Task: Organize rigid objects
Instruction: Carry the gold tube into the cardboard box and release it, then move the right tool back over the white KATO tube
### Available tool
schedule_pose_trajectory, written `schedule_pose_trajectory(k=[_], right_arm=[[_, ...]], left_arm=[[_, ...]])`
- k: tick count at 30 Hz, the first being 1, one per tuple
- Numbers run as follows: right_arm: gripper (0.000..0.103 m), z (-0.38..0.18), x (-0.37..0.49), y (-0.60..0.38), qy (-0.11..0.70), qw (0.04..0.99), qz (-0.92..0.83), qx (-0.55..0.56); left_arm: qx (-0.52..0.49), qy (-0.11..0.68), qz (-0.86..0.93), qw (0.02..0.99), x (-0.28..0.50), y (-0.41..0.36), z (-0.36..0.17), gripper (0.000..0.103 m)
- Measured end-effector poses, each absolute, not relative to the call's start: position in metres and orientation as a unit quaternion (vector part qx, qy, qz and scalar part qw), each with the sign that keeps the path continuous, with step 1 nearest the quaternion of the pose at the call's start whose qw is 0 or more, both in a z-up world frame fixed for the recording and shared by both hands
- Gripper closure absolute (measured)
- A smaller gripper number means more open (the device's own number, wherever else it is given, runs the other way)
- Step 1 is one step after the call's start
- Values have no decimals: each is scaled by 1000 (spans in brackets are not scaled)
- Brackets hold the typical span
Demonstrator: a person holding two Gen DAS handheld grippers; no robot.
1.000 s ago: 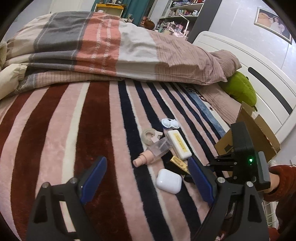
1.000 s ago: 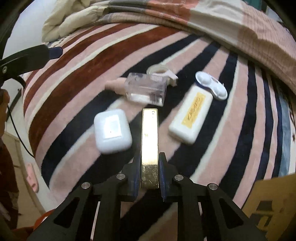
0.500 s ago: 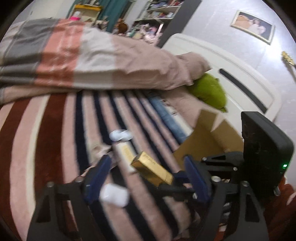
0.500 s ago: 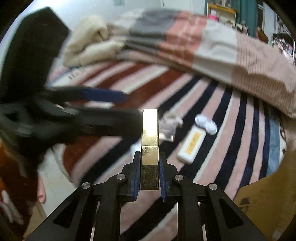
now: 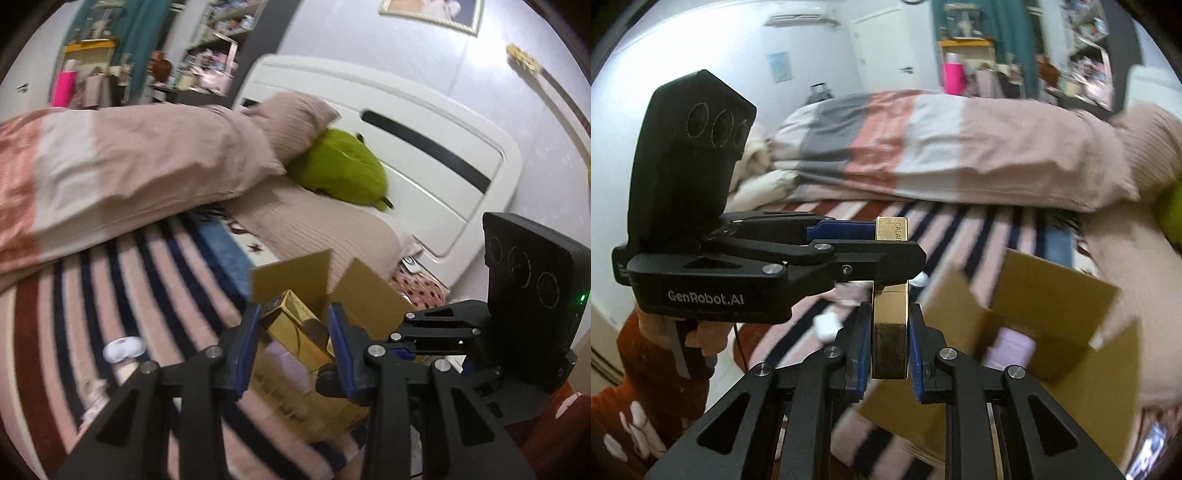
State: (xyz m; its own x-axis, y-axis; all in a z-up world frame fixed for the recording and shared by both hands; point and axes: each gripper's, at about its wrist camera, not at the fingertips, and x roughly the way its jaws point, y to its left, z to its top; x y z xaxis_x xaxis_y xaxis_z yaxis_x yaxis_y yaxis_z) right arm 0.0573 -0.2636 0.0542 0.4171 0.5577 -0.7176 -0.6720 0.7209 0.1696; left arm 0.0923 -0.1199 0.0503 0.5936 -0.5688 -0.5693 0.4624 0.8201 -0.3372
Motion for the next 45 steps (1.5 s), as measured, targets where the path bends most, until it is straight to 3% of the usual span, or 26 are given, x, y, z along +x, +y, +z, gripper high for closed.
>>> schedule_pose_trajectory(k=[7, 15, 16, 19, 21, 23, 25, 27, 29, 37, 40, 45], right_arm=[[90, 32, 86, -311, 461, 829, 308, -71], [89, 10, 100, -330, 498, 816, 282, -83], [89, 9, 100, -329, 497, 817, 279, -89], [89, 10, 99, -326, 499, 814, 279, -98], [89, 11, 98, -322, 496, 816, 279, -102], [89, 15, 96, -319, 492, 818, 279, -104], [89, 21, 92, -314, 479, 824, 282, -108], [81, 29, 88, -304, 464, 828, 297, -108], [73, 36, 82, -293, 452, 829, 311, -105], [70, 51, 58, -197, 412, 814, 393, -113], [62, 36, 48, -154, 409, 807, 404, -135], [61, -26, 55, -99, 465, 785, 379, -152]], left_arm=[[-38, 412, -321, 852, 131, -198, 26, 69], [-10, 449, -304, 840, 141, -223, 6, 68], [-9, 450, -302, 840, 142, -224, 6, 66], [-17, 436, -297, 849, 139, -218, 12, 40], [-22, 423, -294, 857, 135, -211, 21, 35], [-27, 409, -290, 865, 130, -197, 33, 33], [-27, 392, -273, 878, 123, -178, 46, 25], [-26, 379, -255, 889, 116, -159, 55, 23], [-31, 368, -232, 900, 107, -133, 62, 22], [-59, 341, -126, 930, 59, -17, 57, 22], [-64, 337, -99, 934, 42, 17, 45, 21], [-76, 342, -69, 934, 23, 62, 6, 19]])
